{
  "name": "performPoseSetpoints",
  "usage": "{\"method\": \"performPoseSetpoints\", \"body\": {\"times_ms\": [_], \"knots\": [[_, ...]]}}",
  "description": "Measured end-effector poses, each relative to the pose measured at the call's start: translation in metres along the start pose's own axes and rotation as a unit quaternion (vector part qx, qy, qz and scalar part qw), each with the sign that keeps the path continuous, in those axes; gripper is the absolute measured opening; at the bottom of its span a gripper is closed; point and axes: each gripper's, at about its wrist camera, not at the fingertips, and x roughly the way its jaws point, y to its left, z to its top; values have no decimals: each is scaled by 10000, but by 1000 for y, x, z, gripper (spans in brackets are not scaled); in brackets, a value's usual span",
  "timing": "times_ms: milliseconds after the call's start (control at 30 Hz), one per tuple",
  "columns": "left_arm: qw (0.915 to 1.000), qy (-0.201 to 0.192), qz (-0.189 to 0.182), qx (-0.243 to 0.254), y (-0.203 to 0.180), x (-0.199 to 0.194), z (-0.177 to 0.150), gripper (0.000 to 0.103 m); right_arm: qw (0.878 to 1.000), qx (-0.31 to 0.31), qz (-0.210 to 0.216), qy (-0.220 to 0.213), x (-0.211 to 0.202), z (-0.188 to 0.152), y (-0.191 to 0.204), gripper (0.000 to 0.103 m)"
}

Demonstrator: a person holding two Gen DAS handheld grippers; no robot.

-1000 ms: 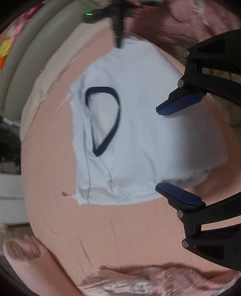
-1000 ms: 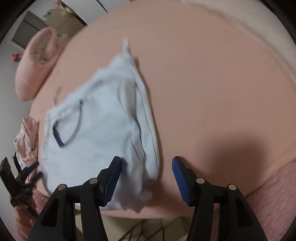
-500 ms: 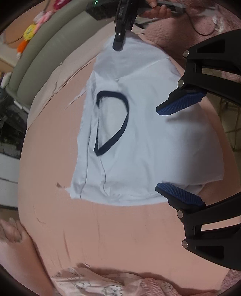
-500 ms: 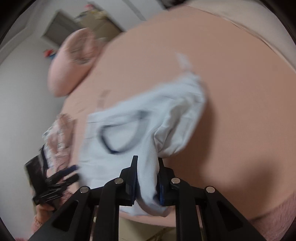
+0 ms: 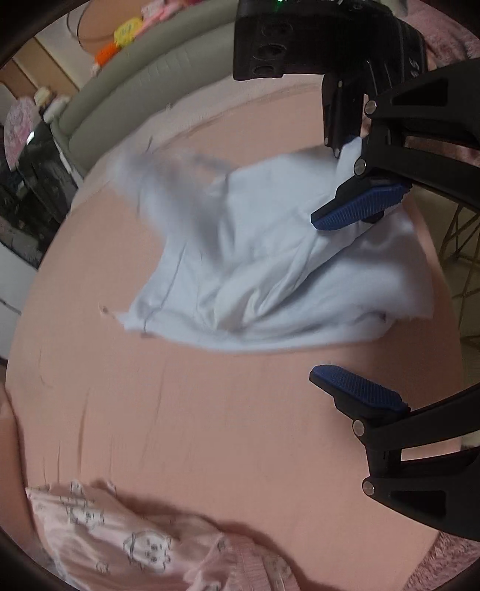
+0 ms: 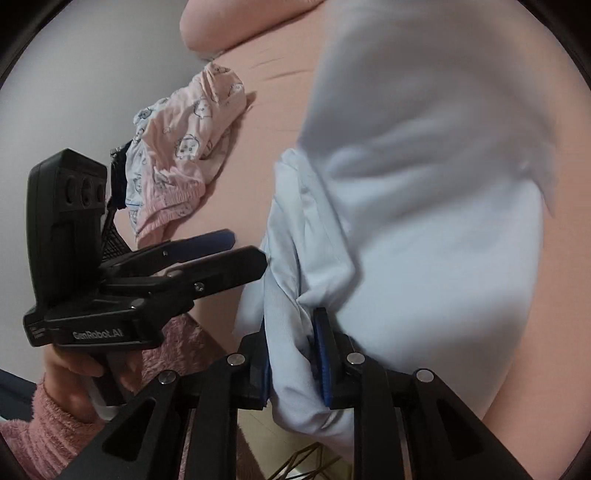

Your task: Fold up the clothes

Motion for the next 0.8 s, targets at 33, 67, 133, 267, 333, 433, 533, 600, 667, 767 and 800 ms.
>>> {"method": "performPoseSetpoints", "body": {"times_ms": [33,67,133,267,333,433,533,600,667,767,800], "knots": [[9999,-13,-158,25,-1,-1,-1,75,9998,-23,95,-182,-13,-3,4,27],[9995,-6,-318,26,-2,-1,-1,75,9987,-57,251,-437,-33,-6,6,30],[9986,36,-526,-43,-3,-1,-3,75,9940,-87,488,-971,-69,-15,5,34],[9949,-22,-968,-296,-4,-9,-9,73,9863,128,-557,-1550,-106,-39,-19,36],[9928,-162,-1069,-519,-1,-20,-11,73,9839,474,-867,-1488,-105,-50,-39,36],[9878,223,-1394,-658,-5,-14,-14,75,9843,1007,-882,-1155,-89,-63,-67,36],[9867,706,-1298,-671,-13,2,-18,74,9866,1047,-874,-892,-67,-67,-68,36],[9857,826,-1310,-659,-20,10,-22,74,9879,1014,-916,-732,-52,-67,-65,36],[9866,808,-1321,-513,-31,15,-22,74,9879,1021,-924,-717,-48,-66,-64,36],[9956,595,-713,126,-52,20,-12,10,9889,895,-1000,-645,-45,-61,-59,36],[9965,548,-530,336,-59,17,-9,9,9889,848,-1032,-646,-49,-60,-58,36]]}}
